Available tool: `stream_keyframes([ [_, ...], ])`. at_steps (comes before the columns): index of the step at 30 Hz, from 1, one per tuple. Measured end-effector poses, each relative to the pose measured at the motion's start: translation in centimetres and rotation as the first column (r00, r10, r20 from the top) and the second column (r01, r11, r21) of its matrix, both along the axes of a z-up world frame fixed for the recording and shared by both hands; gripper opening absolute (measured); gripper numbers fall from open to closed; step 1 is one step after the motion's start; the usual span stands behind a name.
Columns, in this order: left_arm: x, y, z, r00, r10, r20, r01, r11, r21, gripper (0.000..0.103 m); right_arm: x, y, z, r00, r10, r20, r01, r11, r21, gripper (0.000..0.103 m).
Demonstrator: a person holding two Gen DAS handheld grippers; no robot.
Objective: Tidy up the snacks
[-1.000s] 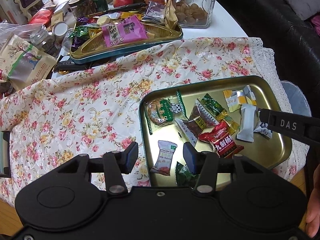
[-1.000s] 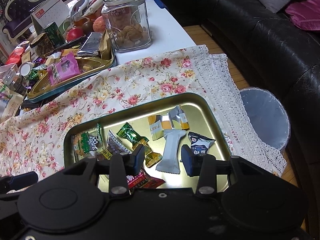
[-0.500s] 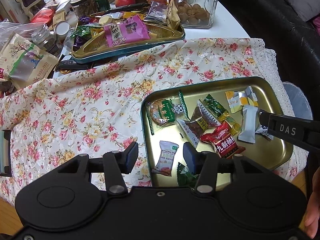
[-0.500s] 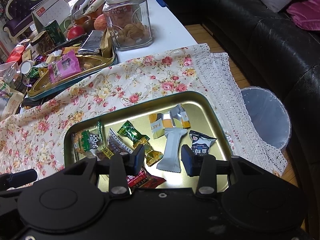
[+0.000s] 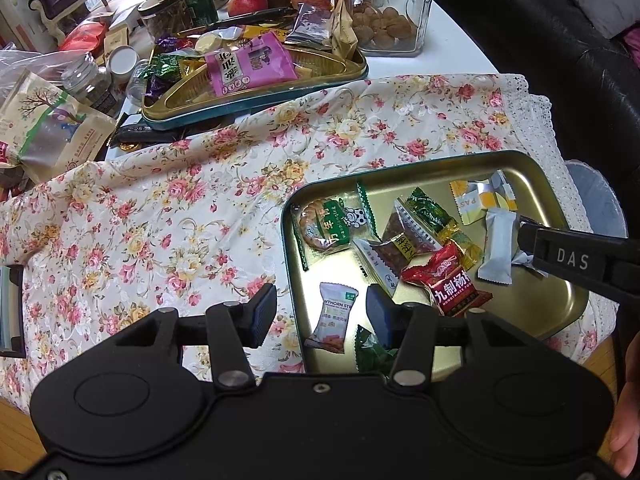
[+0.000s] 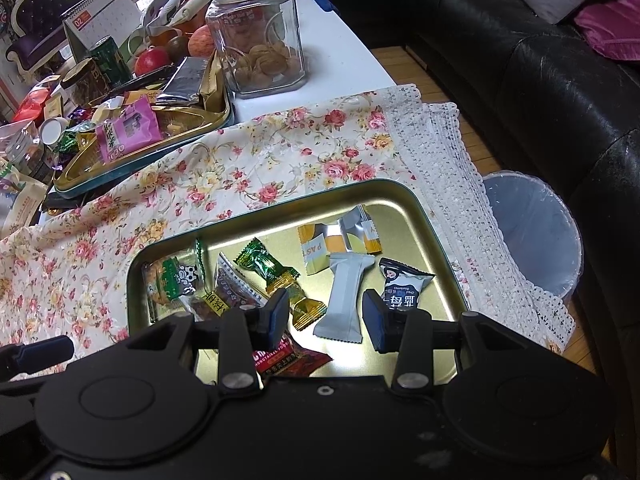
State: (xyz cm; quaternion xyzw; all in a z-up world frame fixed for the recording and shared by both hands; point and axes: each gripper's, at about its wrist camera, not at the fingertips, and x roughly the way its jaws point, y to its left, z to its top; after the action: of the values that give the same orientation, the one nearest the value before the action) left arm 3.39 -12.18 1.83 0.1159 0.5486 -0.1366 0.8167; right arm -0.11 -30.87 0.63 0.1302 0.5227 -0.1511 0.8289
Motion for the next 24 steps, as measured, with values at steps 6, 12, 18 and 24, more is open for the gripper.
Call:
stream_keyframes([
  [6,-0.09,-0.06,0.06,1.0,-0.01,0.008,0.01,1.0,-0.001,0.056,-0.04,0.01,-0.07,1.0,0.001,-0.001,-0.001,1.0,0.0,0.043],
  [12,-0.11,-0.1,0.07,1.0,-0.013,0.007,0.013,1.0,-0.003,0.056,-0.07,0.03,-0.19,1.0,0.003,-0.004,-0.003,1.0,0.001,0.043],
  [18,-0.05,-0.06,0.07,1.0,-0.01,0.006,0.01,1.0,0.001,0.056,-0.12,0.04,-0.35,1.0,0.003,-0.005,-0.003,1.0,0.002,0.043],
  [24,-0.1,-0.04,0.06,1.0,-0.015,0.005,0.015,1.0,-0.004,0.056,-0.1,0.05,-0.3,1.0,0.003,-0.005,-0.003,1.0,0.002,0.043],
])
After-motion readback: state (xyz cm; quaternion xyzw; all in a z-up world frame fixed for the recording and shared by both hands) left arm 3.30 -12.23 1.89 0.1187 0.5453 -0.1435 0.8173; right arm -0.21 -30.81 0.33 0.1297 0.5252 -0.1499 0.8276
